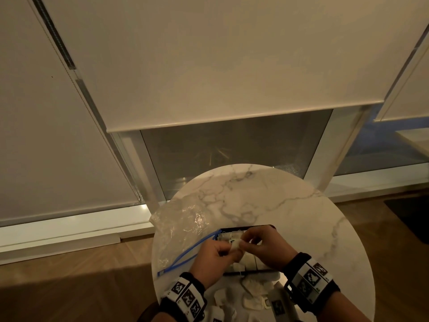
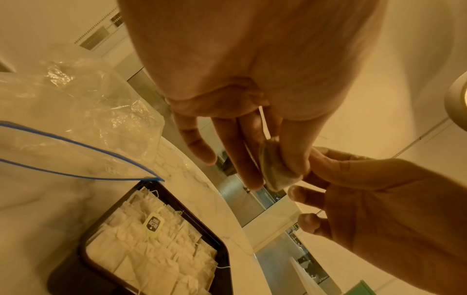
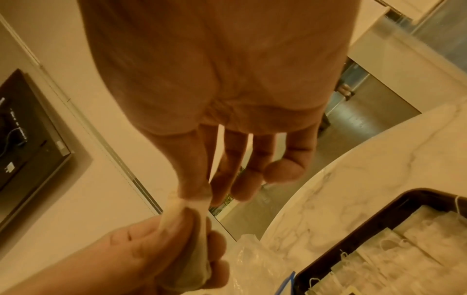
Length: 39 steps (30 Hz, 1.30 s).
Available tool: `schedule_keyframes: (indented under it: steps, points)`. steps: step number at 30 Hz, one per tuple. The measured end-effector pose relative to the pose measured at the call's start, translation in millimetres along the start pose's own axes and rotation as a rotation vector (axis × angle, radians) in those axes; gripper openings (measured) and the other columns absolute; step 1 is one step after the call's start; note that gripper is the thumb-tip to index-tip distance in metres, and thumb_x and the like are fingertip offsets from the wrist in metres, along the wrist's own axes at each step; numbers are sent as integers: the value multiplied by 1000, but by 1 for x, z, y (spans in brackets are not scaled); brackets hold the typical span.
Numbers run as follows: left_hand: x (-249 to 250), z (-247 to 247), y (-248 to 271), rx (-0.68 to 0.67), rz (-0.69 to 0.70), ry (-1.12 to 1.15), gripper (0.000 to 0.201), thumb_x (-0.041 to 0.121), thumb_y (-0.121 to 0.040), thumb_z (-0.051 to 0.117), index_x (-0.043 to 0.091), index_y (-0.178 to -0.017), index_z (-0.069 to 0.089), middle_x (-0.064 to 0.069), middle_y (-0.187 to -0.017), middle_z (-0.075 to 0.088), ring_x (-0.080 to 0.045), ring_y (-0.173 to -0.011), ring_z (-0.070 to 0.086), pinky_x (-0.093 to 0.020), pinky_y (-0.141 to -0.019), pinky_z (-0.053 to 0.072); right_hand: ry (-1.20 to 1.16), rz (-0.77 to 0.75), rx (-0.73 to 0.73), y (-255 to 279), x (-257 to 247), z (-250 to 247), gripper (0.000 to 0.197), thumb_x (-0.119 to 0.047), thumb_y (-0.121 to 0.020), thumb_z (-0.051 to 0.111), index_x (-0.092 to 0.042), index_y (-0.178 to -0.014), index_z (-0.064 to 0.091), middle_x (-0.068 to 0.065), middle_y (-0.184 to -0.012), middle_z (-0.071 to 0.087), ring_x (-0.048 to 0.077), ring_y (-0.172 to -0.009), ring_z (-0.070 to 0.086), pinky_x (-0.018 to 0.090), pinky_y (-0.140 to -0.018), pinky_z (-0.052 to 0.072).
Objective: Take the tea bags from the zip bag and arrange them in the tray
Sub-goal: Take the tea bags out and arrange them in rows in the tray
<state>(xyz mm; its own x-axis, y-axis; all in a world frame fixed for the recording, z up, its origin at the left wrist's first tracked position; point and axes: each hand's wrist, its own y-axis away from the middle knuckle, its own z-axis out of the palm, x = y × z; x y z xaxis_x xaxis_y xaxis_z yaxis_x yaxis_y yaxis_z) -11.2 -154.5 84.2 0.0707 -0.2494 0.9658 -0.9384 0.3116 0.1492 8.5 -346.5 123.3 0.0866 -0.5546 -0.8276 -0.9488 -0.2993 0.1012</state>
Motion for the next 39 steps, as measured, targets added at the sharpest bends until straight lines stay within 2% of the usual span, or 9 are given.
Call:
schedule_keyframes:
  steps: [3, 7, 12, 17, 23, 26, 31, 35, 39]
  points:
    - [-7, 5, 0, 18, -2, 0, 16, 34, -88, 74, 22, -99, 78, 10, -93, 75, -6, -89, 68, -25, -83, 55, -16, 67, -52, 1, 4, -11, 11, -30, -85, 73, -32, -74, 73, -12, -72, 70, 3, -66, 63, 22, -67, 52]
    - [-14, 10, -3, 206, -67, -67, 29, 34, -83, 78, 37, -111, 69, 16, -108, 71, 5, -102, 63, -17, -85, 53, 287, 238, 480, -2, 23, -24, 13, -37, -87, 68, -28, -78, 72, -18, -81, 57, 15, -88, 57, 22, -76, 38]
    - [-16, 15, -11, 278, -37, -61, 30, 27, -85, 77, 35, -112, 68, 13, -106, 70, 2, -101, 62, -16, -83, 52, 244, 176, 107, -5, 26, -7, 13, -29, -88, 68, -30, -75, 67, -14, -74, 63, 5, -72, 58, 20, -68, 43]
    - [-15, 28, -18, 124, -18, 48, 17, 19, -99, 59, 23, -108, 73, 4, -103, 74, -12, -101, 68, -24, -90, 54, 211, 103, 16, -3, 33, -7, 7, -15, -87, 70, -19, -84, 75, -7, -76, 68, -4, -67, 56, 6, -60, 41]
    - [-23, 50, -32, 38, -5, -144, 13, 18, -94, 66, 13, -88, 77, 4, -78, 72, -5, -76, 66, -18, -73, 51, 157, 103, -36, -7, 50, -19, 3, -18, -87, 72, -17, -84, 74, -9, -75, 66, -1, -70, 59, 10, -67, 44]
    - [-31, 62, -44, 90, -31, -163, 10, 23, -92, 70, 18, -92, 78, 7, -84, 74, -4, -83, 67, -19, -77, 53, 112, 134, 18, -7, 67, -26, 5, -24, -88, 71, -23, -92, 74, -9, -83, 70, 3, -78, 64, 21, -74, 53]
    - [-45, 85, -66, 249, -179, -214, 12, 20, -90, 72, 18, -101, 76, 8, -94, 73, -3, -89, 66, -4, -74, 46, -11, 407, 215, 1, 113, -43, 15, -28, -90, 66, -25, -105, 65, -5, -92, 67, 5, -79, 61, 13, -59, 41]
    - [-59, 107, -85, 268, -315, -241, 12, 20, -86, 76, 19, -98, 72, 8, -91, 70, -4, -86, 65, -13, -76, 50, -57, 571, 200, 9, 156, -46, 23, -26, -89, 66, -23, -111, 64, -2, -93, 66, 13, -81, 62, 24, -66, 44]
    - [-71, 129, -100, 216, -402, -289, 13, 20, -88, 74, 17, -101, 74, 5, -88, 71, -7, -82, 66, -26, -82, 57, -94, 639, 134, 15, 180, -42, 23, -27, -89, 66, -24, -112, 63, -1, -95, 66, 13, -82, 63, 22, -62, 45]
